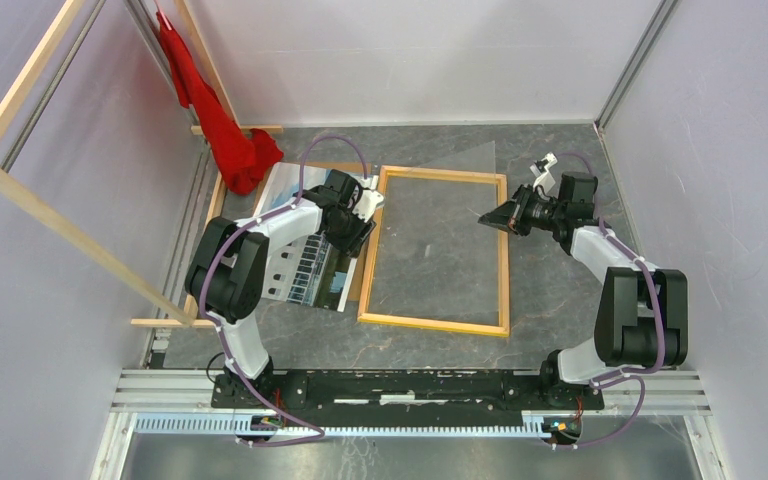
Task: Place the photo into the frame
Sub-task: Place the photo frame item in the photo frame.
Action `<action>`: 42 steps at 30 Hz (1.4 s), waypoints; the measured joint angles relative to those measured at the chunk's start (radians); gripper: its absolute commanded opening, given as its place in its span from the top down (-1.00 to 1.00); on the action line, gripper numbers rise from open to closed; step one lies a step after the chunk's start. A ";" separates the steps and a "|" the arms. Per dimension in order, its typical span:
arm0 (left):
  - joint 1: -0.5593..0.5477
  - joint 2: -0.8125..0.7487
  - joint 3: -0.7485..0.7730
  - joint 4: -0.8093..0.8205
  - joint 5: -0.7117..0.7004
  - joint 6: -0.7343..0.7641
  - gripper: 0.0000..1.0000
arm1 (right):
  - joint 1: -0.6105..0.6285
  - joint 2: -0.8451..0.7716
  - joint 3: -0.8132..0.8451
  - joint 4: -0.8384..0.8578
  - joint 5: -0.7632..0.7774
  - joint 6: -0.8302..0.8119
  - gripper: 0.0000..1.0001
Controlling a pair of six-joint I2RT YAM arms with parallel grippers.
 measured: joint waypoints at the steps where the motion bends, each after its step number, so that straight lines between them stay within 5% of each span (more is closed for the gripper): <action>1: 0.000 0.000 0.002 -0.001 0.000 0.000 -0.03 | 0.000 0.000 -0.001 0.000 0.000 0.000 1.00; 42: -0.004 0.011 0.009 -0.008 0.006 0.000 0.25 | 0.002 0.006 -0.016 0.022 0.018 -0.023 1.00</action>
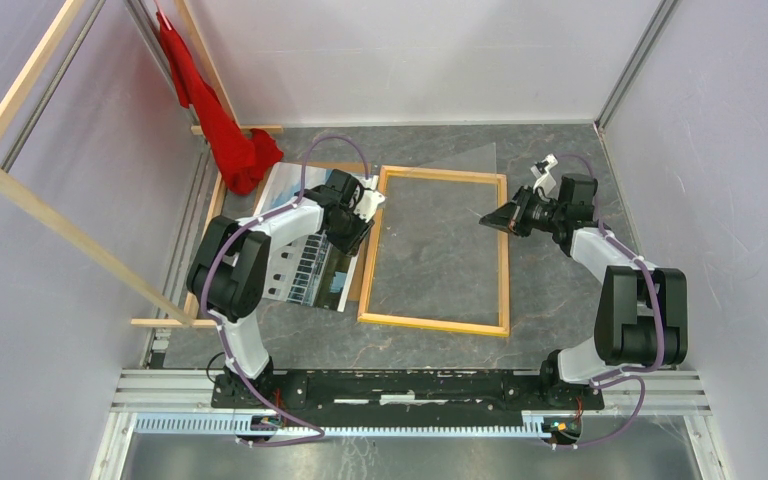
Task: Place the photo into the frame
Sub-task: Place the photo frame item in the photo frame.
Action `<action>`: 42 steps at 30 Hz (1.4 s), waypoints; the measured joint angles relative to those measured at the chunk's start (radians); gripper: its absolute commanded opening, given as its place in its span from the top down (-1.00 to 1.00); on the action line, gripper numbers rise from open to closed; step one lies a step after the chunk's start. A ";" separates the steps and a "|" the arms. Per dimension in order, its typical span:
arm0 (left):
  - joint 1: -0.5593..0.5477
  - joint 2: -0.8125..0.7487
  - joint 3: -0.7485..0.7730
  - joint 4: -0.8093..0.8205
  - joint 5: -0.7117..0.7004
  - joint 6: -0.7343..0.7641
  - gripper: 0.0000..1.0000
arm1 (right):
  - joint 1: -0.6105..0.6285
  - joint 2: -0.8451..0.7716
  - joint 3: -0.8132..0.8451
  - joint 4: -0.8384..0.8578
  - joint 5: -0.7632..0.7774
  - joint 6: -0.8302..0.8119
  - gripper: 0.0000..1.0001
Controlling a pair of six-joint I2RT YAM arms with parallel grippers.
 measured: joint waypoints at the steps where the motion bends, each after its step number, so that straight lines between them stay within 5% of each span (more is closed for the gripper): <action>1: 0.000 0.000 0.002 0.000 0.000 0.000 0.25 | 0.001 -0.002 0.000 0.005 -0.002 0.001 1.00; 42: -0.029 0.006 0.009 0.000 0.018 0.000 0.31 | 0.027 -0.032 -0.042 0.085 0.068 0.127 1.00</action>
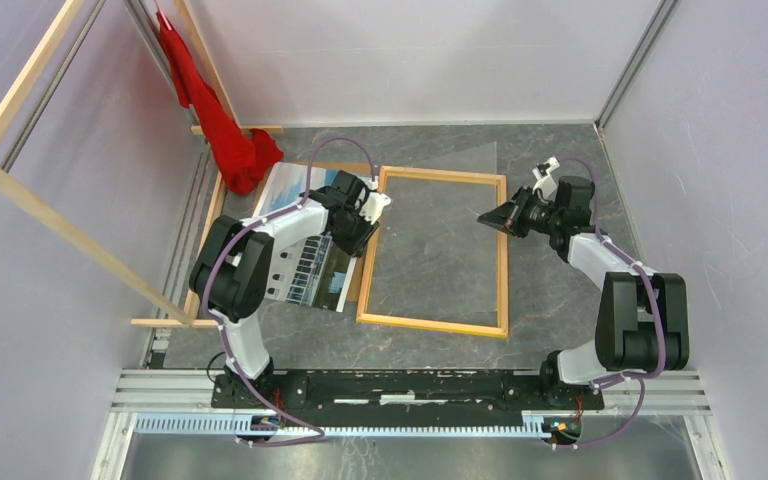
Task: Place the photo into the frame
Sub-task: Place the photo frame item in the photo frame.
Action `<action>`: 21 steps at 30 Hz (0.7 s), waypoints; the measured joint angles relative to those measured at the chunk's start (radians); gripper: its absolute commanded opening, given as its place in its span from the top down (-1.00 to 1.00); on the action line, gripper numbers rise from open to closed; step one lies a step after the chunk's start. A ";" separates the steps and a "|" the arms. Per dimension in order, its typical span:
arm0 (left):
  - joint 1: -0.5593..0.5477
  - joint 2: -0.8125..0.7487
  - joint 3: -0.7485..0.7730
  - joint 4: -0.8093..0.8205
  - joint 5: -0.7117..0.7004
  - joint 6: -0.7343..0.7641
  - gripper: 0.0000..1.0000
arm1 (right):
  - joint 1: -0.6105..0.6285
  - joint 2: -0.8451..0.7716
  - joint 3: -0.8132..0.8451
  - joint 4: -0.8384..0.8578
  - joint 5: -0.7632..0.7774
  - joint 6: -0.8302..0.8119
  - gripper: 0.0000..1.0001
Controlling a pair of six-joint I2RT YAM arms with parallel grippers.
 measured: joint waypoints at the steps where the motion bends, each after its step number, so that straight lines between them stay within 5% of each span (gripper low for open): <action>1: 0.000 0.000 0.000 0.000 0.000 0.000 0.31 | 0.000 0.002 -0.002 -0.002 0.006 -0.005 1.00; 21: -0.001 0.004 0.002 0.000 0.000 0.000 0.32 | -0.011 0.048 -0.022 -0.078 0.091 -0.071 1.00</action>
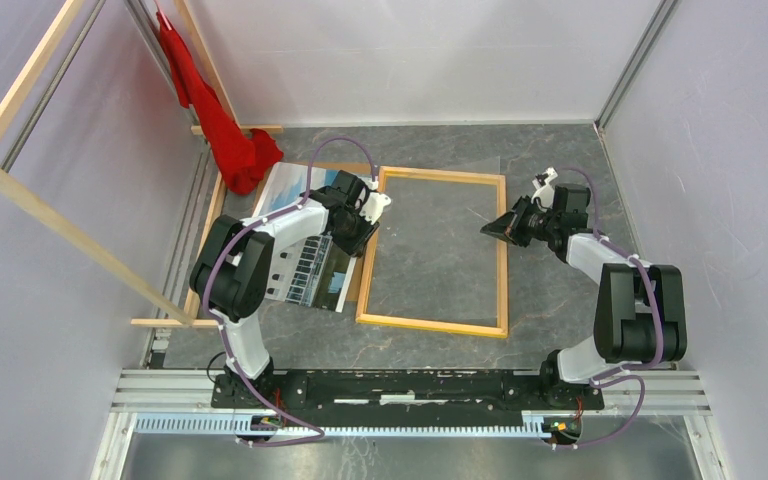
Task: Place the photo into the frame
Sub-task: Place the photo frame item in the photo frame.
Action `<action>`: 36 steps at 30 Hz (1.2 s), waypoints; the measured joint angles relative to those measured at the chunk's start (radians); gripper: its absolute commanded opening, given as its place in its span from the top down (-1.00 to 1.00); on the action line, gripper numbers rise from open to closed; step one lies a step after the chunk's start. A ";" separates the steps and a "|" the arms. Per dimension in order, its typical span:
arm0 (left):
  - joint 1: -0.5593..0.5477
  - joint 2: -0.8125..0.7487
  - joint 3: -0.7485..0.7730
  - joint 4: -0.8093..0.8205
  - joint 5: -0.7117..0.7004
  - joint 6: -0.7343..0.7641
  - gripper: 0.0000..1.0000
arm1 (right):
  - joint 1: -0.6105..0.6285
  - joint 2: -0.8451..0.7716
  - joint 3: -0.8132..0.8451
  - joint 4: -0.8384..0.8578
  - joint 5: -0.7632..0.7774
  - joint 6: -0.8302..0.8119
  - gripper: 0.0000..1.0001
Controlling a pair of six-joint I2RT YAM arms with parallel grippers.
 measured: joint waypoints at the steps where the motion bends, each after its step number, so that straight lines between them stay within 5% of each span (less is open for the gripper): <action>1: 0.000 0.000 0.000 0.000 0.000 0.000 0.32 | 0.000 0.000 -0.002 -0.002 0.003 -0.001 1.00; 36: 0.000 0.000 0.000 0.000 -0.001 0.000 0.33 | 0.013 0.038 0.002 0.163 -0.112 0.122 1.00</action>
